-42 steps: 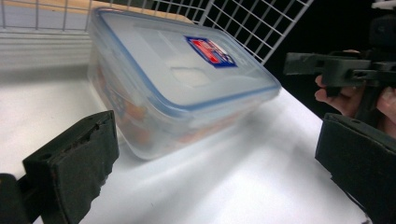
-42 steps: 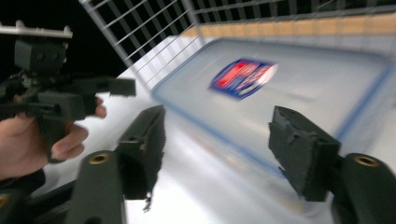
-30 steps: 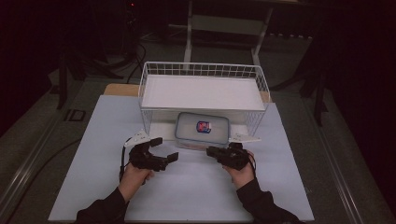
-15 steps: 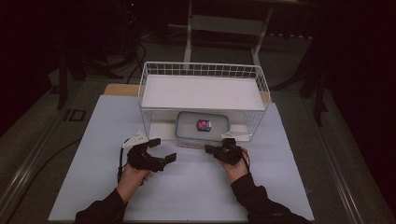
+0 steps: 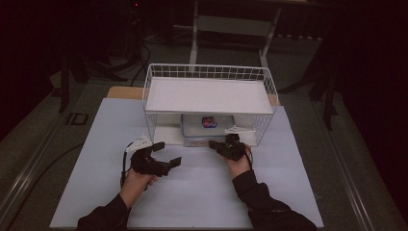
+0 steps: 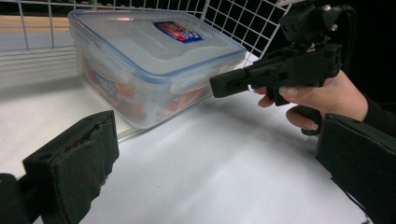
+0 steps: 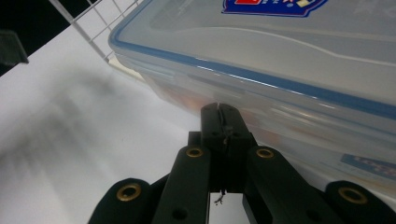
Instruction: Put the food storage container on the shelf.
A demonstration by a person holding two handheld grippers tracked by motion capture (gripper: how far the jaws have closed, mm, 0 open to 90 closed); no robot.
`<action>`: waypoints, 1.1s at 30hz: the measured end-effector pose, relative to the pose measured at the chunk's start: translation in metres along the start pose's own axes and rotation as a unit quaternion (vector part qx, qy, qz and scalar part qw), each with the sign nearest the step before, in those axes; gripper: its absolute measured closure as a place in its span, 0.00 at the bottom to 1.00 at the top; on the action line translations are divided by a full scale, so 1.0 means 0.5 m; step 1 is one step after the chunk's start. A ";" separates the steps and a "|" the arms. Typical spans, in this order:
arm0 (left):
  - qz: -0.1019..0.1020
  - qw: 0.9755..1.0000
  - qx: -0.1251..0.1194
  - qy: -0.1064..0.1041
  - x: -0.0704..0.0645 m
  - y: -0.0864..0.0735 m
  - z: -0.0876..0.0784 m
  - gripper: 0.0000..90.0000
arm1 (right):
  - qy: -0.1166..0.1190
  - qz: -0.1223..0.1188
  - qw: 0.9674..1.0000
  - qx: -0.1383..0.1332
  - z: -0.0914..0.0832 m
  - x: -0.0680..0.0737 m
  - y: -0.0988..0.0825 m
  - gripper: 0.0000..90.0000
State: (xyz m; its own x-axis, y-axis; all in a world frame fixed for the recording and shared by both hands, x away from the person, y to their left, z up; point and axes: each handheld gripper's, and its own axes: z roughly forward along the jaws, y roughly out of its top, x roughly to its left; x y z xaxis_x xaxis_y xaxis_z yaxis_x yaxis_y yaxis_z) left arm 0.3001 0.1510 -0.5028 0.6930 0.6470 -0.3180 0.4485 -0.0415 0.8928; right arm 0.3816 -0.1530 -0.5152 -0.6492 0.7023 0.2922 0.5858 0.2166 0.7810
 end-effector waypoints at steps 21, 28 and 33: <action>0.006 1.000 -0.003 -0.001 0.000 0.002 -0.004 0.00 | -0.015 0.019 0.999 -0.021 0.055 -0.017 0.038 1.00; 0.011 1.000 -0.004 0.000 -0.003 0.003 -0.007 0.00 | -0.004 0.023 1.000 -0.013 0.049 -0.006 0.033 0.97; 0.017 1.000 -0.005 -0.003 -0.007 0.005 -0.008 0.00 | 0.018 0.002 1.000 -0.021 0.030 0.013 0.028 0.77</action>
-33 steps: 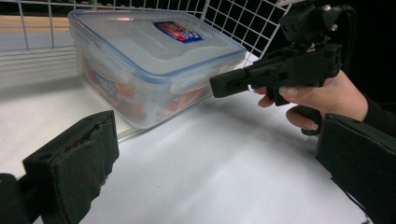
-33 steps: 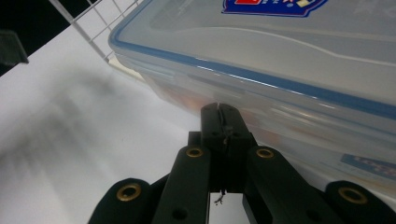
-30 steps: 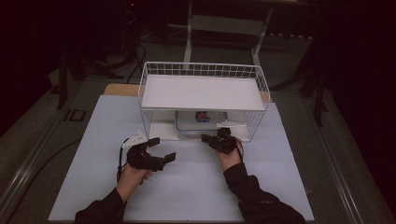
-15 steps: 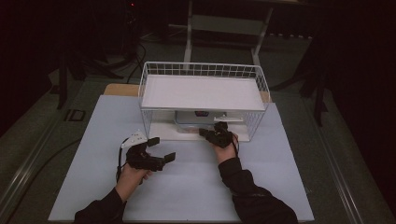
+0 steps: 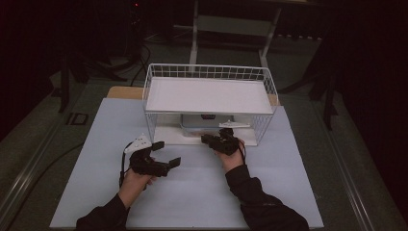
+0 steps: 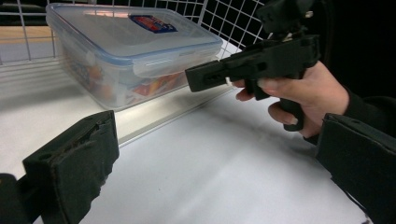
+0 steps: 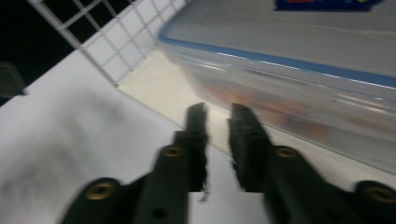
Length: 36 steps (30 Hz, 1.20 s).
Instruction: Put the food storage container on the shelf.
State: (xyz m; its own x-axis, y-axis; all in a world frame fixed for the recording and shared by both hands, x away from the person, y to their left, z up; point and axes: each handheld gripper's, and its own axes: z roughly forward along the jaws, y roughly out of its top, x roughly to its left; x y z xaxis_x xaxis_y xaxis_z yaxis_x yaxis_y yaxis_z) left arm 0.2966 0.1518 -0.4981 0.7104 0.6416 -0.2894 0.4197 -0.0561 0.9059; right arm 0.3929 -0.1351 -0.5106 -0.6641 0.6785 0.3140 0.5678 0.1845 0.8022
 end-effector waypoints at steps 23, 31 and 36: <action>0.035 0.999 -0.001 -0.012 -0.026 0.007 -0.016 0.00 | 0.045 -0.033 0.997 -0.045 -0.110 0.037 -0.036 0.24; 0.045 0.999 0.003 -0.019 -0.033 0.003 -0.029 0.00 | 0.043 -0.055 0.997 -0.039 -0.144 0.041 -0.066 0.22; 0.047 0.999 0.005 -0.027 -0.036 0.000 -0.039 0.00 | 0.039 -0.054 0.997 -0.041 -0.168 0.036 -0.079 0.22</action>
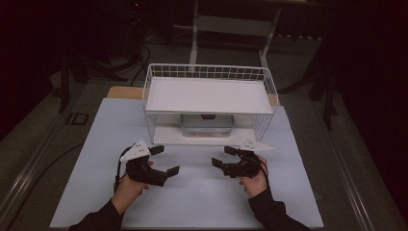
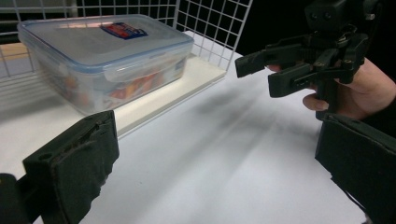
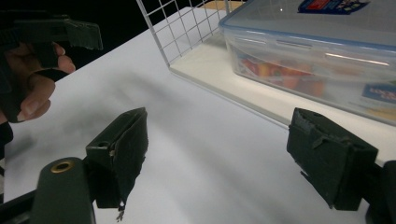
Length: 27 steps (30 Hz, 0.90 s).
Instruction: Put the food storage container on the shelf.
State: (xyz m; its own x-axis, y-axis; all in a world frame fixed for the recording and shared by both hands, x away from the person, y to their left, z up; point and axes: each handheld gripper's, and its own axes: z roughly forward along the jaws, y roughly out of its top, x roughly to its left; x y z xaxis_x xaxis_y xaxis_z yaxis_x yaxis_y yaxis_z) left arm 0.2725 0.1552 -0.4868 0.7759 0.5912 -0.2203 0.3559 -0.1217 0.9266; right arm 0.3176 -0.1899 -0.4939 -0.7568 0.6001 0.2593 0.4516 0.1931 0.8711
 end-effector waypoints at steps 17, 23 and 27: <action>0.002 1.000 0.000 -0.005 -0.004 -0.012 -0.044 0.00 | -0.039 -0.013 0.999 -0.003 -0.096 0.006 -0.030 0.22; 0.007 1.000 0.003 -0.004 -0.005 -0.017 -0.055 0.00 | -0.048 -0.011 0.999 -0.005 -0.119 0.002 -0.040 0.22; 0.006 1.000 0.004 0.000 -0.002 -0.024 -0.071 0.00 | -0.057 -0.015 0.998 -0.003 -0.144 -0.004 -0.059 0.22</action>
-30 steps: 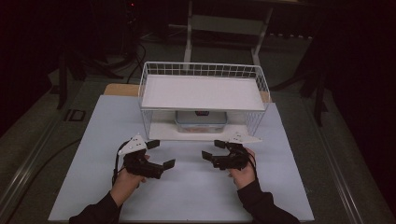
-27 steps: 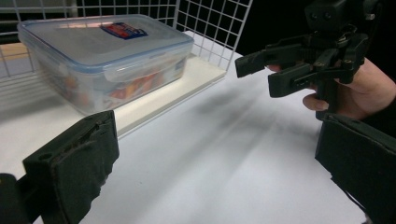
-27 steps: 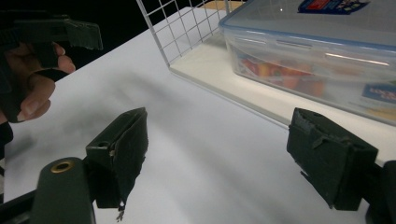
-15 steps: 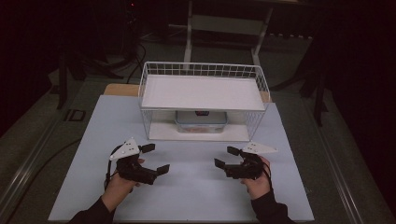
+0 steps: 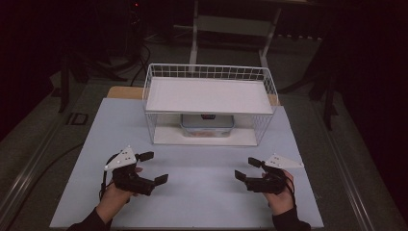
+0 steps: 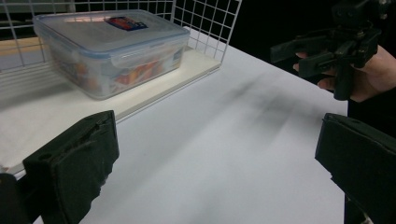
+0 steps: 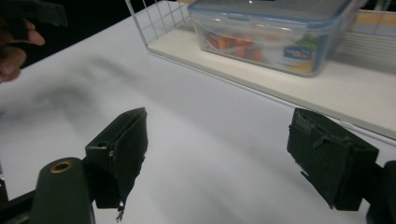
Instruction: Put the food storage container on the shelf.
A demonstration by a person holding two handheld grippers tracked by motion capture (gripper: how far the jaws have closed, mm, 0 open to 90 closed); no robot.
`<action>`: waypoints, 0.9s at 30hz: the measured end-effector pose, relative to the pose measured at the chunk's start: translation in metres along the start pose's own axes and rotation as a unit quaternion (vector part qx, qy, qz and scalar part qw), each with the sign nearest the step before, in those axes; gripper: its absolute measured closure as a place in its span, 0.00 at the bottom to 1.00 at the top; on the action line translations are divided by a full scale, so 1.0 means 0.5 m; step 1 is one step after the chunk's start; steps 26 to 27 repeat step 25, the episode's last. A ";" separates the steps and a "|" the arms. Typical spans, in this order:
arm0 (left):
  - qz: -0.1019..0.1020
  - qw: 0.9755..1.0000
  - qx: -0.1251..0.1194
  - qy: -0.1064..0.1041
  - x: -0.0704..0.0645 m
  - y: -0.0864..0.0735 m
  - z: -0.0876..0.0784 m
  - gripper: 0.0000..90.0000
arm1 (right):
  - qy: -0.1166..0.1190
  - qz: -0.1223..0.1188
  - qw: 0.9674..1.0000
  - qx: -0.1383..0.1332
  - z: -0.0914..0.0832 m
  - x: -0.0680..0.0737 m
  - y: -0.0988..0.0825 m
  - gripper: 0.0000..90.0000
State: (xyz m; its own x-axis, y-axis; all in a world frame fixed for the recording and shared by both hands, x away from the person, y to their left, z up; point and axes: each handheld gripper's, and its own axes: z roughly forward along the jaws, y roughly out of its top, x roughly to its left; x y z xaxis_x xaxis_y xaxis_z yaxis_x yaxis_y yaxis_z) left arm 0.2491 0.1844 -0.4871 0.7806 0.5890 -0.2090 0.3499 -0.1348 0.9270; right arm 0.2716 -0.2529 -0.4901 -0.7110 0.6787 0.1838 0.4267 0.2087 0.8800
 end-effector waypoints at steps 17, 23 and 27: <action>-0.002 1.000 0.004 0.027 0.011 -0.026 -0.046 0.00 | -0.019 0.000 1.000 0.001 -0.064 -0.019 -0.043 0.22; -0.006 1.000 0.003 0.030 0.015 -0.030 -0.043 0.00 | -0.017 0.004 1.000 0.010 -0.063 -0.028 -0.051 0.22; -0.005 1.000 0.004 0.030 0.015 -0.031 -0.043 0.00 | -0.015 0.003 1.000 0.012 -0.061 -0.028 -0.051 0.22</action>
